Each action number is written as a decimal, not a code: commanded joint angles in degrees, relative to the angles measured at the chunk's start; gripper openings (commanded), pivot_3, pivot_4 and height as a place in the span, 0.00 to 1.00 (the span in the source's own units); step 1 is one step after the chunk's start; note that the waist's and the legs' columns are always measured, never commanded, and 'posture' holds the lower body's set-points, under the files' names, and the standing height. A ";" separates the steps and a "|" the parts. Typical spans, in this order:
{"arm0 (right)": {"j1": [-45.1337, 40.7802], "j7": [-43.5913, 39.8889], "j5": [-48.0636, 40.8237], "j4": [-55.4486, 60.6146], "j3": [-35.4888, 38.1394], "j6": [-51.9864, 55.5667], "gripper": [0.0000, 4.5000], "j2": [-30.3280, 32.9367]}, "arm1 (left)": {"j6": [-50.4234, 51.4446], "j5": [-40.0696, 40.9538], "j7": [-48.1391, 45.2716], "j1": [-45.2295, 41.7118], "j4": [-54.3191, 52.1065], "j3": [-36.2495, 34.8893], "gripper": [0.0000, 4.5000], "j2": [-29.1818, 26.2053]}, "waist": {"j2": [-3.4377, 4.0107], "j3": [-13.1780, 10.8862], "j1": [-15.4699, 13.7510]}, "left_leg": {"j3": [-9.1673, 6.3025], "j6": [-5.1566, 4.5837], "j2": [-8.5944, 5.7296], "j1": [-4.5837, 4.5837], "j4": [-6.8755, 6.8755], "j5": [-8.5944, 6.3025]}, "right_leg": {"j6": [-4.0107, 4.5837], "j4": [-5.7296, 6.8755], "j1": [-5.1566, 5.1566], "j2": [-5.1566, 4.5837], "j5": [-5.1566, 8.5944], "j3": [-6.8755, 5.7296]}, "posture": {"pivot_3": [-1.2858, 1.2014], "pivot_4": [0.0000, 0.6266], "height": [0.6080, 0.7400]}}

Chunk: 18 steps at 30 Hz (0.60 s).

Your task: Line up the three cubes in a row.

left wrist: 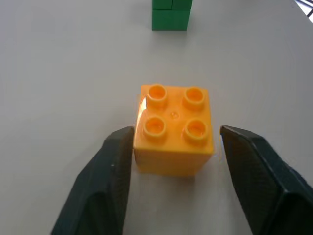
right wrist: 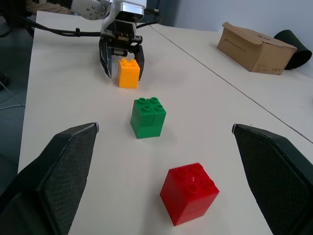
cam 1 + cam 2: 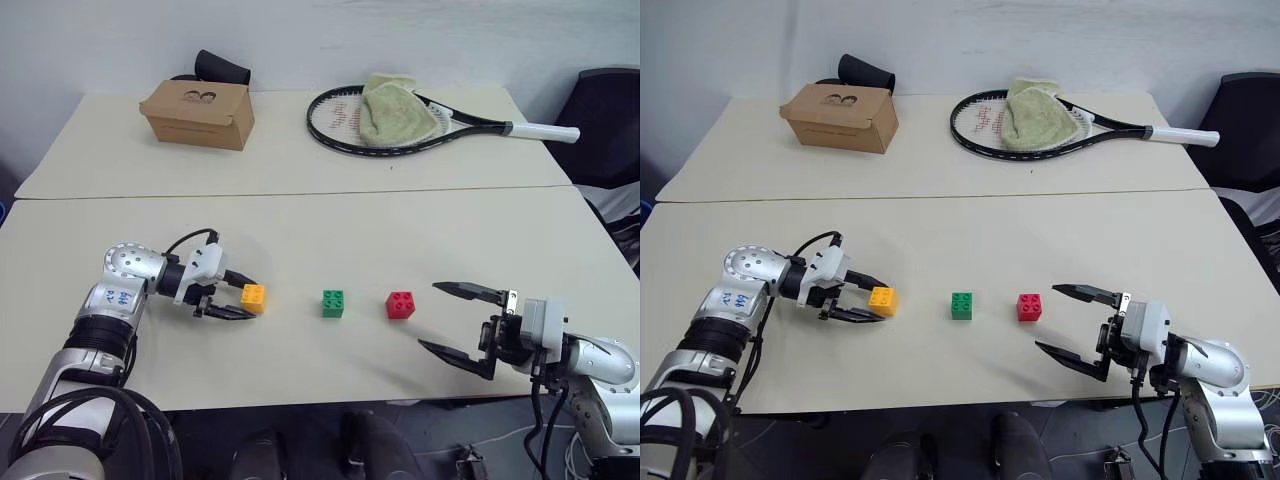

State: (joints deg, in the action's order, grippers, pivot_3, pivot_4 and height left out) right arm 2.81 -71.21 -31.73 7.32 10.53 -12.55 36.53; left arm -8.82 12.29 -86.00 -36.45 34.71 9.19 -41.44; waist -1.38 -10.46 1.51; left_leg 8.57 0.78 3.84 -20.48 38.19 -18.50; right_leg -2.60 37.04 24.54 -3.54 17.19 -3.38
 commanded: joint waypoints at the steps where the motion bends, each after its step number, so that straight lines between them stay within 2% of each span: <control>1: -1.34 -2.19 -0.79 -2.24 2.04 -2.68 1.00 0.61 | -0.03 2.57 -1.58 2.54 -5.02 -3.90 0.95 -3.02 | 0.00 0.00 0.15 | 0.00 0.00 0.05 0.00 0.00 0.00 | 0.00 0.00 0.00 -0.02 0.00 0.08 | 0.52 0.24 1.00; 2: -1.94 -3.14 -1.27 -3.12 2.64 -2.59 1.00 1.55 | 0.52 3.63 -1.16 4.37 -7.16 -5.50 0.99 -4.41 | -0.01 -0.01 0.15 | 0.00 0.00 0.10 0.00 0.00 0.00 | 0.00 0.01 0.01 -0.03 0.00 0.16 | 0.52 0.24 1.00; 5: -3.22 -6.72 -2.17 -5.43 4.48 -0.83 1.00 5.78 | 1.58 6.12 1.14 10.77 -13.29 -11.09 0.99 -8.60 | 0.01 -0.02 0.38 | 0.08 0.02 0.31 0.03 -0.01 -0.01 | 0.02 0.02 0.04 -0.04 0.01 0.36 | 0.52 0.24 1.00; 7: -4.12 -12.92 0.79 -10.46 4.25 -4.30 1.00 10.98 | 2.72 8.02 1.67 16.48 -17.59 -15.68 0.99 -11.78 | 0.04 -0.03 0.48 | 0.11 0.02 0.35 0.06 -0.04 -0.02 | 0.03 0.01 0.03 -0.04 0.02 0.39 | 0.52 0.24 1.00; 11: -9.66 -15.82 -0.30 -17.52 5.32 -2.81 1.00 15.03 | 3.68 9.18 4.84 25.16 -22.66 -24.00 0.99 -15.93 | 0.02 -0.04 0.11 | 0.13 -0.29 0.35 0.12 -0.04 -0.20 | 0.05 -0.04 -0.01 -0.09 0.03 0.38 | 0.52 0.24 1.00; 14: -12.33 -19.20 -0.40 -19.48 4.90 -2.16 1.00 16.97 | 6.47 9.85 6.46 29.80 -25.80 -28.48 0.99 -18.02 | 0.05 -0.06 -0.04 | 0.10 -0.31 0.34 0.13 -0.06 -0.21 | 0.07 0.02 0.00 -0.13 0.03 0.37 | 0.52 0.24 1.00; 18: -15.20 -20.44 0.01 -22.19 4.40 -2.03 1.00 17.59 | 9.98 12.06 8.62 34.27 -29.79 -33.13 0.99 -17.84 | 0.05 -0.06 0.07 | 0.11 -0.25 0.36 0.13 -0.09 -0.24 | 0.11 -0.01 0.00 -0.13 0.06 0.36 | 0.52 0.24 1.00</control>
State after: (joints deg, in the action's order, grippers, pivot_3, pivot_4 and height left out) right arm -11.64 -88.34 -30.94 -14.56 13.98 -14.76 52.85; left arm 0.09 22.58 -78.43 -2.73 7.21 -21.43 -58.94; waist -1.33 -10.52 1.58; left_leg 8.68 0.55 4.20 -20.36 38.10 -18.74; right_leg -2.49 37.03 24.55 -3.67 17.25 -3.03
